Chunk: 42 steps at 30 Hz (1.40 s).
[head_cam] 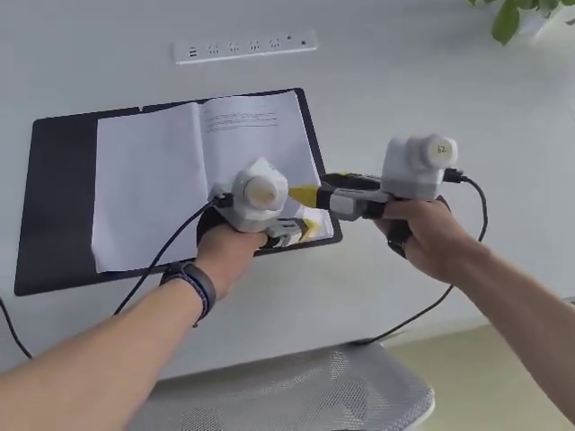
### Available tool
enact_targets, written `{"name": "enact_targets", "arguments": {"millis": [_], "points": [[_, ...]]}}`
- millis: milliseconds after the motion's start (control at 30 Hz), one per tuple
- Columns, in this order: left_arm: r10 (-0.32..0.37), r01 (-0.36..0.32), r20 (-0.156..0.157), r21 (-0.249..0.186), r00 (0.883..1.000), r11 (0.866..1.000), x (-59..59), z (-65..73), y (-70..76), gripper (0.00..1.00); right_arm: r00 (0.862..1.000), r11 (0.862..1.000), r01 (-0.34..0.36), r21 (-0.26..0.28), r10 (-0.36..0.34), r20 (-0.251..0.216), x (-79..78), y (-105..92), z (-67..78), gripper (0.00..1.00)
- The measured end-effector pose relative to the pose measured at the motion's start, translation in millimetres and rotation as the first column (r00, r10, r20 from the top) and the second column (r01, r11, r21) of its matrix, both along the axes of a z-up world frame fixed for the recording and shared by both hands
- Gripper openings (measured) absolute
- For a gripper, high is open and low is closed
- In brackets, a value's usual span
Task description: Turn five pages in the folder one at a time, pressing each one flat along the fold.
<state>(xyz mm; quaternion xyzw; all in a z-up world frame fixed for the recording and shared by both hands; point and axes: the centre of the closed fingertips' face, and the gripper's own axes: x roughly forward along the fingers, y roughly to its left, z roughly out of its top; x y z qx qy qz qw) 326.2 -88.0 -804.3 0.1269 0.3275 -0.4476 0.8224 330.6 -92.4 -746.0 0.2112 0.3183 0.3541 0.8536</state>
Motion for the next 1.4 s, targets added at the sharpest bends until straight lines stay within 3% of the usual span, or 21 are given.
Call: {"name": "enact_targets", "arguments": {"millis": [533,733,1033,1400], "points": [[0.004,-0.004,-0.003,-0.006,1.000,1.000,-3.0,5.5,-0.9,0.61,1.000,1.000,-0.006,0.031,0.007,-0.026,-6.1,9.8,1.0,0.51],[0.001,-0.001,-0.006,-0.009,1.000,1.000,-3.3,7.0,-0.7,0.61,0.999,0.998,-0.005,0.059,0.008,-0.047,-5.4,12.8,0.6,0.44],[-0.006,0.006,-0.012,-0.011,1.000,1.000,-4.3,8.1,-0.9,0.62,0.995,0.995,0.057,0.084,-0.050,-0.083,0.8,4.7,-7.6,0.18],[-0.018,0.017,-0.019,-0.024,1.000,1.000,-8.6,14.3,-1.2,0.66,0.989,0.992,0.107,0.074,-0.098,-0.111,2.5,-3.4,-15.3,0.02]]}}
